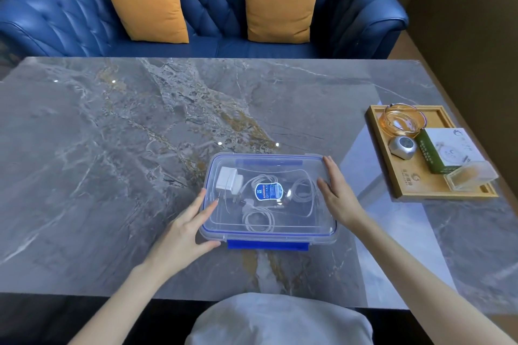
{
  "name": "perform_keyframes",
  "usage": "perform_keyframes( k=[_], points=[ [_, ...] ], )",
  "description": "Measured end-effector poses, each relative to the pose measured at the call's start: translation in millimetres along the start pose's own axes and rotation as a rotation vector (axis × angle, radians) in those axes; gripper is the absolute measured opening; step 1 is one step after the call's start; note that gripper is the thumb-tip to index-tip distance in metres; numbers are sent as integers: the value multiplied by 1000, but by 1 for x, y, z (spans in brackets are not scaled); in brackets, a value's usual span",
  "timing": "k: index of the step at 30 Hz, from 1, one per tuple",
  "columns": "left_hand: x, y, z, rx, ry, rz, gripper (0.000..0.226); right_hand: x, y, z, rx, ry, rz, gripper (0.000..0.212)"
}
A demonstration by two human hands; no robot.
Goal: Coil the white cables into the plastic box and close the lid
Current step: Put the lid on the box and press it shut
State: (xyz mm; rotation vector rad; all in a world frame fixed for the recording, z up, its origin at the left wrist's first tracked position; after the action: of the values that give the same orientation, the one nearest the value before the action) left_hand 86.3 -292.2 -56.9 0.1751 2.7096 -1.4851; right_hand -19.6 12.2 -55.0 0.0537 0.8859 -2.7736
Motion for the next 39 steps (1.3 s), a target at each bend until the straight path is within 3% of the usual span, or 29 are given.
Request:
perform_keyframes(
  k=[11, 15, 18, 20, 22, 25, 28, 31, 35, 39],
  points=[
    [1, -1, 1, -81, -36, -30, 82, -1, -1, -5, -22, -7, -12, 53],
    [-6, -2, -16, 86, -91, 47, 86, -1, -6, 0, -518, -51, 26, 54],
    [-9, 1, -30, 239, -132, 29, 107, -8, -5, 10, -783, -78, -11, 51],
    [-7, 5, -36, 284, -85, -43, 105, -18, -1, 17, -798, -167, -43, 46],
    [-6, 10, -41, 343, 33, -100, 82, -34, 7, 22, -761, -330, -47, 42],
    [-5, 21, -46, 432, 191, -46, 61, -65, 25, 26, -700, -529, 86, 47],
    [-6, 34, -43, 535, 263, -1, 76, -83, 42, 17, -701, -544, 158, 63],
    [-5, 41, -40, 583, 259, -25, 97, -85, 53, 8, -921, -551, 156, 85],
    [-4, 48, -43, 590, 245, -126, 95, -85, 62, 0, -1073, -636, -23, 57],
    [-6, 45, -43, 505, 258, -116, 91, -82, 56, -4, -912, -697, 25, 71]
  ],
)
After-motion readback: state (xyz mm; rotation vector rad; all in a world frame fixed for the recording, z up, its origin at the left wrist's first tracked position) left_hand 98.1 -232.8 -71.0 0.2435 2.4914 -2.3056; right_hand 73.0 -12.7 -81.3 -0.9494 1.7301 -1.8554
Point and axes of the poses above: each hand's wrist, its own x-axis towards the middle knuckle, its own y-axis out of the palm, z = x × y, the point moved 1 cm from there along x, towards the middle knuckle, and after that the axes turned 4 degrees about -y, right-handed, at the moved point
